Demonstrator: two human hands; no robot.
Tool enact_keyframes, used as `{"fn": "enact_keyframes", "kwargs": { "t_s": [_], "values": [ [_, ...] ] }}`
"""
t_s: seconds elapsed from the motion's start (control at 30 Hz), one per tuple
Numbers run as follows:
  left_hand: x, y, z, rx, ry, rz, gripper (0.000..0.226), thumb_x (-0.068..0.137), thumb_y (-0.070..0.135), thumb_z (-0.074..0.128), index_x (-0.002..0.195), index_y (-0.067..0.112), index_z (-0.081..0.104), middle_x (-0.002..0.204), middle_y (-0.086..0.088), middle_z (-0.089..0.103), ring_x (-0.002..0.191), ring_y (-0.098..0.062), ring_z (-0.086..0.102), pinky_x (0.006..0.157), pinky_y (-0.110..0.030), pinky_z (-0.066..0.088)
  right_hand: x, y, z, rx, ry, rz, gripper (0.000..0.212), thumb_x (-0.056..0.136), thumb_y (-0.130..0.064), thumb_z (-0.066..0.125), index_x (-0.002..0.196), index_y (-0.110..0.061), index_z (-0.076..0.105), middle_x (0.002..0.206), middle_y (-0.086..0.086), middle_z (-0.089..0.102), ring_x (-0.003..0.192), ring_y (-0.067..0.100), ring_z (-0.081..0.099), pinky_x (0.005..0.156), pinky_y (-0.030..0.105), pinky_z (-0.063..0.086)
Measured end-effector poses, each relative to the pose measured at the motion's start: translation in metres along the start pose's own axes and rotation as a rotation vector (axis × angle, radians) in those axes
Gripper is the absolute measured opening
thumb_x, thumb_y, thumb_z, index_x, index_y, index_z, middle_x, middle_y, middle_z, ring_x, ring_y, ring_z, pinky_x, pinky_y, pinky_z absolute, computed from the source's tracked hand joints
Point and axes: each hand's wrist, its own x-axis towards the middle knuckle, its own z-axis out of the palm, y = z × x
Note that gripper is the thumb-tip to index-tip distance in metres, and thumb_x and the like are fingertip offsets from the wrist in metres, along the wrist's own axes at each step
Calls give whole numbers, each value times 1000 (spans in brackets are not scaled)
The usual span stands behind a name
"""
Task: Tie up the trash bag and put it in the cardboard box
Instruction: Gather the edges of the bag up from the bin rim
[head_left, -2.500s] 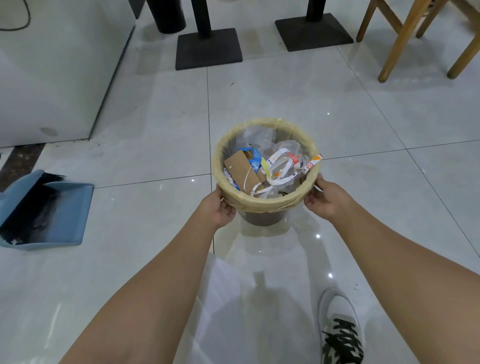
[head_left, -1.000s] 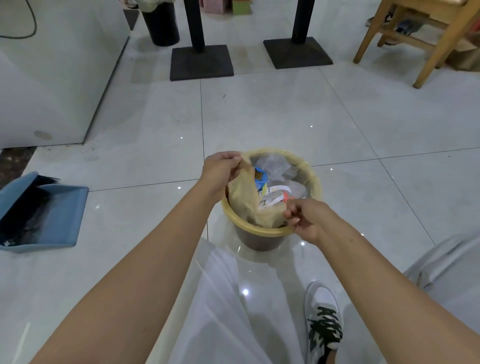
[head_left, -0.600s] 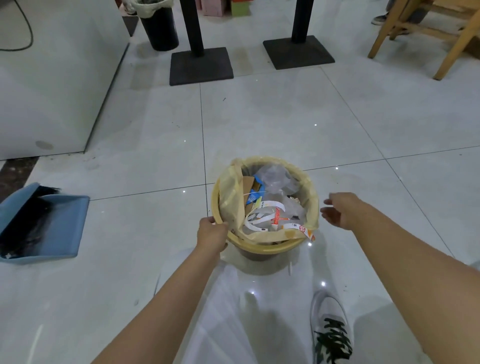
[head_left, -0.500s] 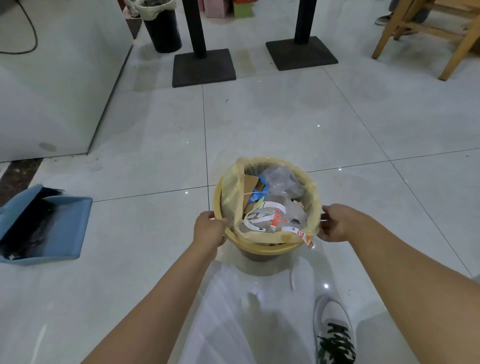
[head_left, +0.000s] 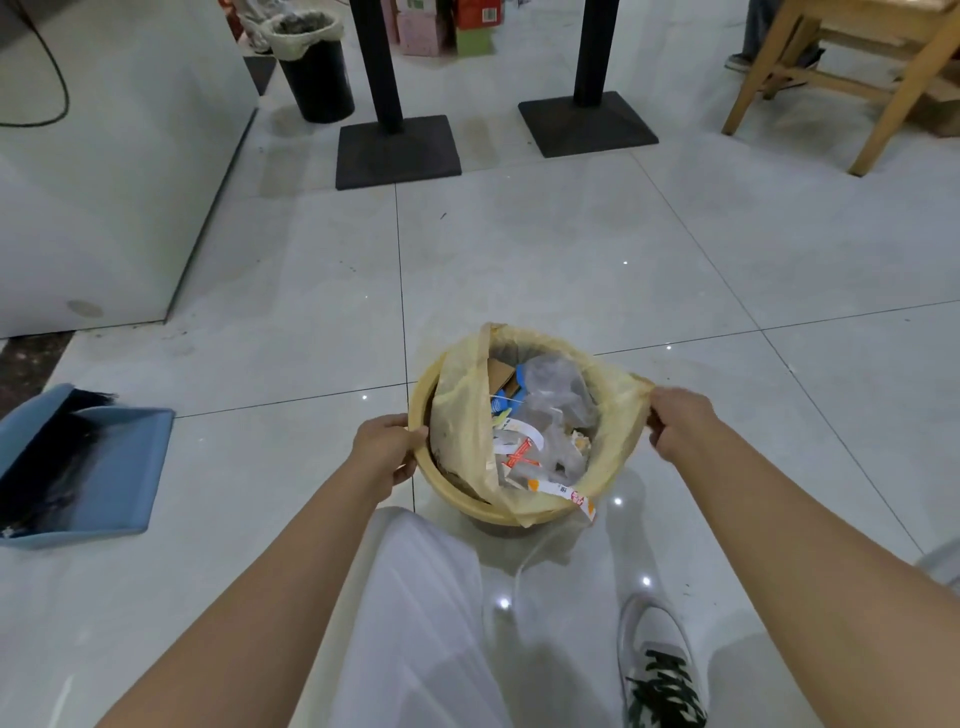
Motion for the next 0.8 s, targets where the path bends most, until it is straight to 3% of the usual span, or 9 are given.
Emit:
{"fn": "enact_keyframes", "kwargs": {
  "t_s": [0.13,0.2,0.27,0.33,0.43,0.5,0.6,0.67,0.8],
  "values": [
    [4,-1,-6,16,-72,-34,35,88,10,70,122,6,63,83,-10,67,62,-16,57,56,-23,51,-57,-33,17,-183,-296,-479,19,93,-3,52,77,-11,60,69,4,56,59,14,49,43,14,39],
    [4,4,-5,174,-57,-4,48,90,28,69,131,6,56,105,-12,68,83,-21,65,69,-26,52,-75,-43,24,-415,-410,-599,18,97,-9,52,84,-3,64,71,7,60,58,16,49,44,11,40],
    [7,21,-2,421,137,137,60,90,48,62,136,11,50,131,-11,58,112,-29,60,84,-33,48,-76,-51,25,-479,-335,-605,23,96,-18,56,87,1,65,71,8,58,59,17,48,47,14,41],
    [5,53,10,492,299,360,61,89,56,54,134,15,51,135,-11,57,118,-29,57,92,-37,47,-63,-56,19,-467,-181,-580,29,95,-31,59,84,-4,60,78,8,57,68,21,50,61,25,43],
    [-2,101,50,684,277,581,72,81,68,50,132,17,51,130,-8,59,119,-28,57,91,-38,45,-55,-50,12,-648,-179,-406,43,87,-51,62,94,-9,55,91,7,57,86,26,56,74,36,46],
    [-11,116,80,937,218,557,83,74,73,52,136,18,46,132,-9,53,121,-33,53,90,-41,45,-52,-39,15,-718,-256,-345,47,82,-50,68,95,-6,62,86,7,59,84,26,58,70,33,44],
    [-12,112,89,1203,237,539,48,79,39,60,120,14,54,120,-8,59,108,-30,58,75,-33,43,-48,-35,22,-785,-197,-515,14,76,-21,67,75,-7,66,72,10,53,68,24,52,61,32,40],
    [-4,108,66,1113,315,537,24,78,14,54,99,12,65,103,-7,68,92,-29,63,67,-29,41,-44,-38,19,-787,-99,-586,5,72,-13,58,67,-11,59,66,10,50,62,23,48,58,32,38],
    [10,100,5,798,322,452,21,83,10,54,88,15,73,86,-7,72,83,-29,66,59,-25,43,-40,-50,4,-706,-1,-584,11,71,-9,55,62,-11,49,63,9,43,59,21,40,57,30,31]
  ]
}}
